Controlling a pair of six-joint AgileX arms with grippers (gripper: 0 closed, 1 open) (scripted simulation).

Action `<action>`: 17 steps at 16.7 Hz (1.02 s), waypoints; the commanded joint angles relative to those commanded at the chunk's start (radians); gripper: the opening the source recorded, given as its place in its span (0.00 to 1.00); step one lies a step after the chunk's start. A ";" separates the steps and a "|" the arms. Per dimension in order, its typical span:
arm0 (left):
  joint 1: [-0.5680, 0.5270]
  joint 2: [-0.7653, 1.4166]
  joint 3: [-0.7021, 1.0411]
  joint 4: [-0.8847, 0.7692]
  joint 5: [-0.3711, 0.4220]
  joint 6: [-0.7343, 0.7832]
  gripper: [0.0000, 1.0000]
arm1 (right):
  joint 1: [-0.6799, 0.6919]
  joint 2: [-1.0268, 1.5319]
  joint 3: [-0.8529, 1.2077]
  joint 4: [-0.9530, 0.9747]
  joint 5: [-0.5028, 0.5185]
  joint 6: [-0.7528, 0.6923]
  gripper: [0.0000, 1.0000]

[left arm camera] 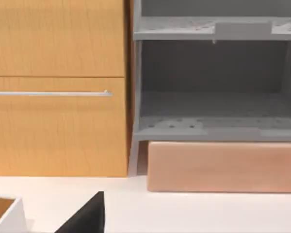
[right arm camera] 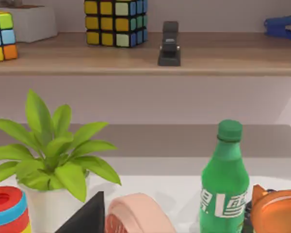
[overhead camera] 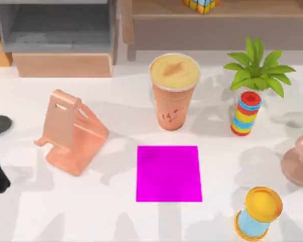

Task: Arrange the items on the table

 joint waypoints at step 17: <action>0.049 0.919 0.782 -0.528 -0.001 0.559 1.00 | 0.000 0.000 0.000 0.000 0.000 0.000 1.00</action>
